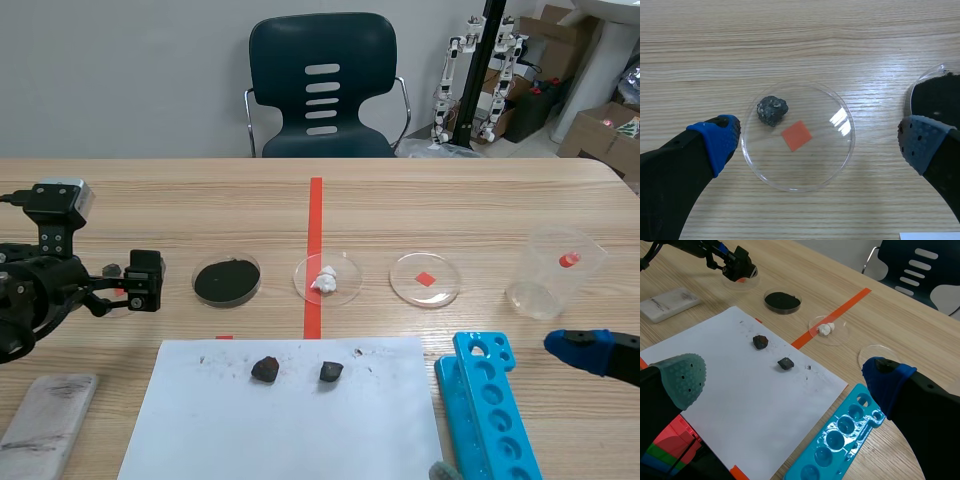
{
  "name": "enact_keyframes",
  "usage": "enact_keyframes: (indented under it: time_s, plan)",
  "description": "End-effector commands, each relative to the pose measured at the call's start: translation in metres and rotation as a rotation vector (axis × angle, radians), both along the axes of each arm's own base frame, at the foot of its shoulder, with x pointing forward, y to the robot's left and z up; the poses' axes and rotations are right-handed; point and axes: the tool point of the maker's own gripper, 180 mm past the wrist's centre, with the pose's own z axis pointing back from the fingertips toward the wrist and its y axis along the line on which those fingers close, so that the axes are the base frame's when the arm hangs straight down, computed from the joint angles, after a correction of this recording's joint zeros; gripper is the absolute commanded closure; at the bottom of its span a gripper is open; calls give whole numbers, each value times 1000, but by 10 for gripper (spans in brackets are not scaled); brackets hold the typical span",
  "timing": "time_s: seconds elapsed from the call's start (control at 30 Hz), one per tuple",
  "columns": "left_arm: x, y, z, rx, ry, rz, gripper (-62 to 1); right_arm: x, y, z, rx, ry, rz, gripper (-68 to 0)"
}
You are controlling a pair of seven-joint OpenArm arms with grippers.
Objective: Put the mineral in the empty petri dish
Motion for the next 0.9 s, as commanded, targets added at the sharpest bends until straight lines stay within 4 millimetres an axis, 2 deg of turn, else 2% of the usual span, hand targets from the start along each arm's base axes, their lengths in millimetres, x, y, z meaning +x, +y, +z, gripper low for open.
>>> enact_keyframes:
  time_s: [0.0, 0.87]
  plan:
    - [7, 4, 10, 8, -32, -1, -623, 2, -1, 6, 13, -23, 3, -679]
    - [3, 3, 6, 7, -21, -1, -623, 2, -1, 6, 13, -23, 3, -679]
